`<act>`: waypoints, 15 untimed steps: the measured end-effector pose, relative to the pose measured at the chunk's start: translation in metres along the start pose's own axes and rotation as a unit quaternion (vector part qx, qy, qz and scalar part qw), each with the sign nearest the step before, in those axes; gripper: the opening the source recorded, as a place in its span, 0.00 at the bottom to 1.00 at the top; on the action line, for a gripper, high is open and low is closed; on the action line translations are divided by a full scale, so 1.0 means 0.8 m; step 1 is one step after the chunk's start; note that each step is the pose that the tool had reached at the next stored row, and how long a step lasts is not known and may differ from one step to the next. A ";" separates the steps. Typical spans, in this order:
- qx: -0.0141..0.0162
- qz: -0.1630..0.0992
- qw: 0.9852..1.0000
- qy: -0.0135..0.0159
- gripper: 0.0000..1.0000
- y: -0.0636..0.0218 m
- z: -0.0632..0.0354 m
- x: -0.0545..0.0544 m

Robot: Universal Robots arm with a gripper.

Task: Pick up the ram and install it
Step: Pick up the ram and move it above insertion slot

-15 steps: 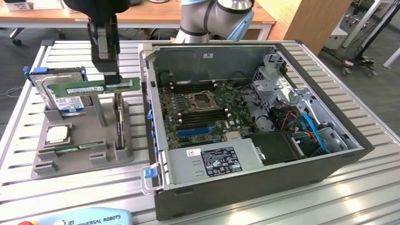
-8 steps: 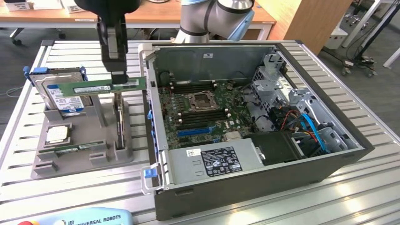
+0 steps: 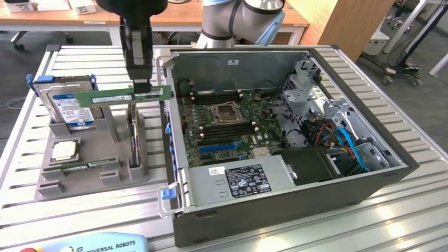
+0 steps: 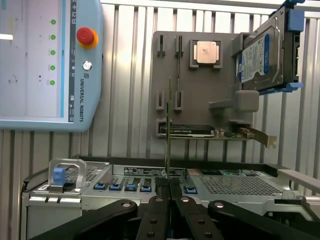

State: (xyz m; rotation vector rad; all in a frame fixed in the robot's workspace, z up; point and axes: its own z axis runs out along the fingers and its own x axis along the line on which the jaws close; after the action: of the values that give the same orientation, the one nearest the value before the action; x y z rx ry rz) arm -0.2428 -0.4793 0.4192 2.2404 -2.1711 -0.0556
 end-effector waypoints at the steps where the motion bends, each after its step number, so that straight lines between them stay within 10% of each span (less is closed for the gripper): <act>1: 0.000 0.000 1.000 0.000 0.11 -0.002 0.000 0.000; 15: 0.000 0.000 1.000 0.000 0.11 -0.028 -0.001 -0.001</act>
State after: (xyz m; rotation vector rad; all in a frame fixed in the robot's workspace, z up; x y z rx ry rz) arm -0.2204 -0.4781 0.4191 2.2404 -2.1711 -0.0556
